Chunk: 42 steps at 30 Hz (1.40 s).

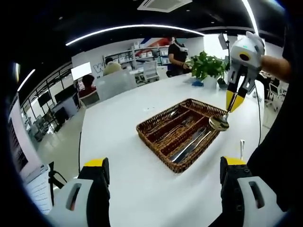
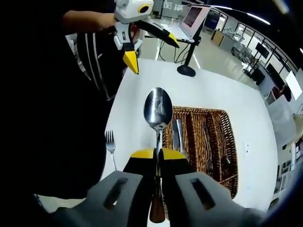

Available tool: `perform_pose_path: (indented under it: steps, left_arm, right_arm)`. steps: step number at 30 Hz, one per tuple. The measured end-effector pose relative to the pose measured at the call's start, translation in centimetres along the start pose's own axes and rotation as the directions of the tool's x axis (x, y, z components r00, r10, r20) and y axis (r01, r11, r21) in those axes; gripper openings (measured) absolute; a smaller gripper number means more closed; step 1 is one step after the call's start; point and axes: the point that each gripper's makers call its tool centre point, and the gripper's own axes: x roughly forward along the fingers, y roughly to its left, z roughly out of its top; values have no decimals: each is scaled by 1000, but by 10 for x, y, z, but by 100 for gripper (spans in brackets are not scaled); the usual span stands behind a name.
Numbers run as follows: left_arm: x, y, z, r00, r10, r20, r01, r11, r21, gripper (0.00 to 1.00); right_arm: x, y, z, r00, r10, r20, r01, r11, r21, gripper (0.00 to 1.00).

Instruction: Arrange the knives, forks, and spoons in their matching storage slots by inserting each utensil handle-first until every utensil is classified and aligned in the correct compartment

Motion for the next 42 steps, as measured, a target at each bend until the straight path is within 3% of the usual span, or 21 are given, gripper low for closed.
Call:
perform_pose_path:
  steps: [8,11,22,27,42]
  left_arm:
    - [-3,0,0,1000,2,4,-2,1000,7,99]
    - [-4,0,0,1000,-1,3,1,1000,11,98]
    - [-3,3,4,1000,9,23,-9,1000,23,99]
    - [-5,3,8,998,2,62,0,999,-43,99]
    - [-4,9,16,995,20,99,-18,1000,-23,99]
  right_arm:
    - [-9,-11,11,999,-22,29,22,1000,-10,0]
    - [-10,-24,11,998,-66,23,67,997,-26,0]
    - [-15,-44,13,996,-91,19,92,995,-44,0]
    - [-15,-54,16,995,-98,24,99,994,-51,0]
    - [-20,-95,20,989,-144,22,145,987,-62,0]
